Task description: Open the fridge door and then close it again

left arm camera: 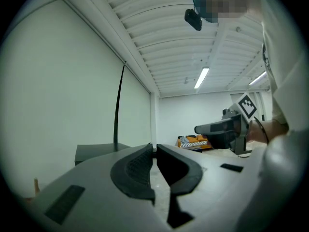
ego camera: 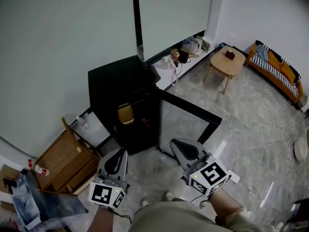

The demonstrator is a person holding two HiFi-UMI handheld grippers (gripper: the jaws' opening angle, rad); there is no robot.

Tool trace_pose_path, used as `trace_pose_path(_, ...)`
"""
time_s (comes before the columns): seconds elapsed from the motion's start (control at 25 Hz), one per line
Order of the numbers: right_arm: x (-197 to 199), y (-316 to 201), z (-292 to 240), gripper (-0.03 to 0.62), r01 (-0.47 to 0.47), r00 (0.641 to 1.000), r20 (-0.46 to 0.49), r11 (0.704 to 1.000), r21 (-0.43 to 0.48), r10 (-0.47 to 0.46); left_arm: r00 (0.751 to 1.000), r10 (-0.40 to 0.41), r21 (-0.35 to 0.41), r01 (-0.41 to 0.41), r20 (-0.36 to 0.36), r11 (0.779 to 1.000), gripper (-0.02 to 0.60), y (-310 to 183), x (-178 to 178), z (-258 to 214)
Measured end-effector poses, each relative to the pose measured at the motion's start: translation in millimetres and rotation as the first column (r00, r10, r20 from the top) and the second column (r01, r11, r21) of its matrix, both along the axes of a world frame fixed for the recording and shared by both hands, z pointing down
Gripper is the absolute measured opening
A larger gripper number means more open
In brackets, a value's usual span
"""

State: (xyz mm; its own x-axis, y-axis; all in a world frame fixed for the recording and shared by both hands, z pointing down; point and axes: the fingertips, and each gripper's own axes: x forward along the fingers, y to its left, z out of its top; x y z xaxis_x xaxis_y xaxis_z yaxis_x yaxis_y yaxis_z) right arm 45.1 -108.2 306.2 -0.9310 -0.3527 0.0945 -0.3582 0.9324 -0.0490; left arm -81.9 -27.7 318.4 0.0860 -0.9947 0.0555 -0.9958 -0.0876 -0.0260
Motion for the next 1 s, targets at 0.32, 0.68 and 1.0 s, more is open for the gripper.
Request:
trace_pose_path(0.32, 16, -23, -2, -0.003, -0.078, 0.997, -0.013, 0.997, 0.021, 0.078, 0.999, 0.054, 0.01, -0.054, 0.007, 0.998, 0.026, -20, 11, -2)
trace_pose_path(0.68, 47, -72, -13, 0.083, -0.129, 0.99, -0.037, 0.988, 0.081, 0.132, 0.988, 0.154, 0.022, -0.154, 0.02, 0.988, 0.026, -62, 38, 2)
trace_pose_path(1.0, 104, -130, -5, 0.201, -0.219, 0.965, -0.123, 0.969, 0.111, 0.232, 0.973, 0.232, 0.024, -0.232, 0.012, 0.972, 0.026, -100, 71, 4)
